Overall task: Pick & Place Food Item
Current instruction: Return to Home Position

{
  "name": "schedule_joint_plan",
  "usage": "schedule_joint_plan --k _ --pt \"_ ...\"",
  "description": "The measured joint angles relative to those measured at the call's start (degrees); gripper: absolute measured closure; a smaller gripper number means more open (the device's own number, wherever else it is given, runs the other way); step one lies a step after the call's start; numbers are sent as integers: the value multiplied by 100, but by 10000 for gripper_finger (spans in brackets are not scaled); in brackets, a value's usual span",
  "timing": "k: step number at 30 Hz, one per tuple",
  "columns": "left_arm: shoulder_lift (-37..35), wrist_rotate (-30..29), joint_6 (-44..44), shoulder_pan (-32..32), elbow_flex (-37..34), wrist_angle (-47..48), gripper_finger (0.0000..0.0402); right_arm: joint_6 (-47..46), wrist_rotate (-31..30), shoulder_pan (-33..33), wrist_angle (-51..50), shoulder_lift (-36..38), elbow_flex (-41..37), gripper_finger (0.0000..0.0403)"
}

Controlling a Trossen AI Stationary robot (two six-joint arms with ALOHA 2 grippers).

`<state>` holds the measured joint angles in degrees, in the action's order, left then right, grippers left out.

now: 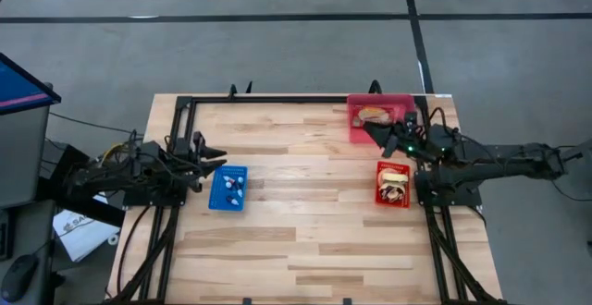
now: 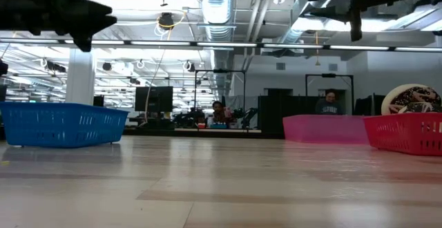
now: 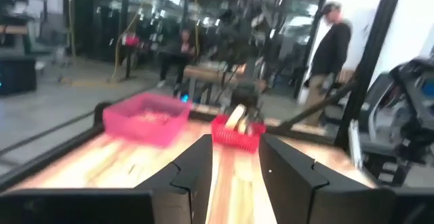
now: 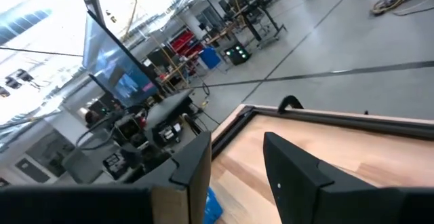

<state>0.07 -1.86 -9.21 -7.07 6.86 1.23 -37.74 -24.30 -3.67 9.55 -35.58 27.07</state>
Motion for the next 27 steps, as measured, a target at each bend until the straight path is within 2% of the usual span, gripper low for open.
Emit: schedule_joint_plan --k 3,12,16,20,24,27 --pt "19 17 34 2 -211 -409 285 22 -592 463 -25 -6 0 275" --pt "-4 27 74 2 -637 -284 290 -281 -2071 1822 20 -116 0 275" --pt "4 62 47 2 -641 -262 290 -712 -2446 2293 3 -481 0 275" --pt "190 12 -26 2 -641 -262 290 -1217 -2410 2483 -78 -1148 91 275" --pt "469 -14 -206 2 -645 -314 290 -1702 -1729 2434 -715 -2022 596 277" --pt "665 -21 -215 2 -646 -410 290 -1681 -1273 2439 -1350 -2857 1305 281"
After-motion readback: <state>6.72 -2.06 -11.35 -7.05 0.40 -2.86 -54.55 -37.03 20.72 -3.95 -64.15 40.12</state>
